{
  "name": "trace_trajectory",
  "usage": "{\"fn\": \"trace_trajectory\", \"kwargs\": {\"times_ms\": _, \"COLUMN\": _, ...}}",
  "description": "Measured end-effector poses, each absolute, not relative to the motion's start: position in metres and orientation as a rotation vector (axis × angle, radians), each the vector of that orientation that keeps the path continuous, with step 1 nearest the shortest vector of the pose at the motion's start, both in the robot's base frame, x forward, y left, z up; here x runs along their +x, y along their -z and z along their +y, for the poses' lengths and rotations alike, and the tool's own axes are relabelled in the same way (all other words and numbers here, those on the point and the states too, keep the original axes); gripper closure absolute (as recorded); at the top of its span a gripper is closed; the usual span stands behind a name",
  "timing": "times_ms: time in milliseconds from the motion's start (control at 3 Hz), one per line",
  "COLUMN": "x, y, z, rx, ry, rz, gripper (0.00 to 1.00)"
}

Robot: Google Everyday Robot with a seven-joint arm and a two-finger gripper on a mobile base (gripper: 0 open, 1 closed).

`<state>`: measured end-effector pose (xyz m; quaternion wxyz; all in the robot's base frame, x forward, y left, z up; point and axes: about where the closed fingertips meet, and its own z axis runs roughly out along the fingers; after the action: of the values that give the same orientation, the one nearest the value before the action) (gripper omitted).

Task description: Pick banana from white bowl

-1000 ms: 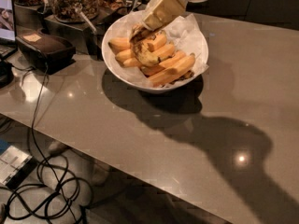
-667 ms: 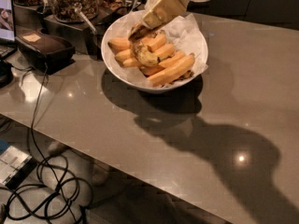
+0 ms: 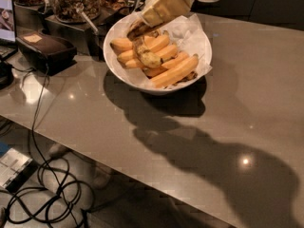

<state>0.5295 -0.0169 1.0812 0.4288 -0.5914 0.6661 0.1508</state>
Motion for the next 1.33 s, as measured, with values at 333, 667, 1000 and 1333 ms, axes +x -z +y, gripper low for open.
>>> {"fn": "trace_trajectory", "kwargs": {"times_ms": 333, "x": 0.515, "y": -1.087, "z": -0.008, "rx": -1.481, "ry": -0.382, "rz": 1.636, "gripper": 1.0}}
{"fn": "trace_trajectory", "kwargs": {"times_ms": 667, "x": 0.499, "y": -1.086, "z": 0.009, "rx": -1.514, "ry": -0.433, "rz": 1.616, "gripper": 1.0}}
{"fn": "trace_trajectory", "kwargs": {"times_ms": 1000, "x": 0.498, "y": -1.086, "z": 0.009, "rx": -1.515, "ry": -0.434, "rz": 1.616, "gripper": 1.0}}
{"fn": "trace_trajectory", "kwargs": {"times_ms": 1333, "x": 0.496, "y": -1.086, "z": 0.011, "rx": -1.529, "ry": -0.436, "rz": 1.606, "gripper": 1.0}}
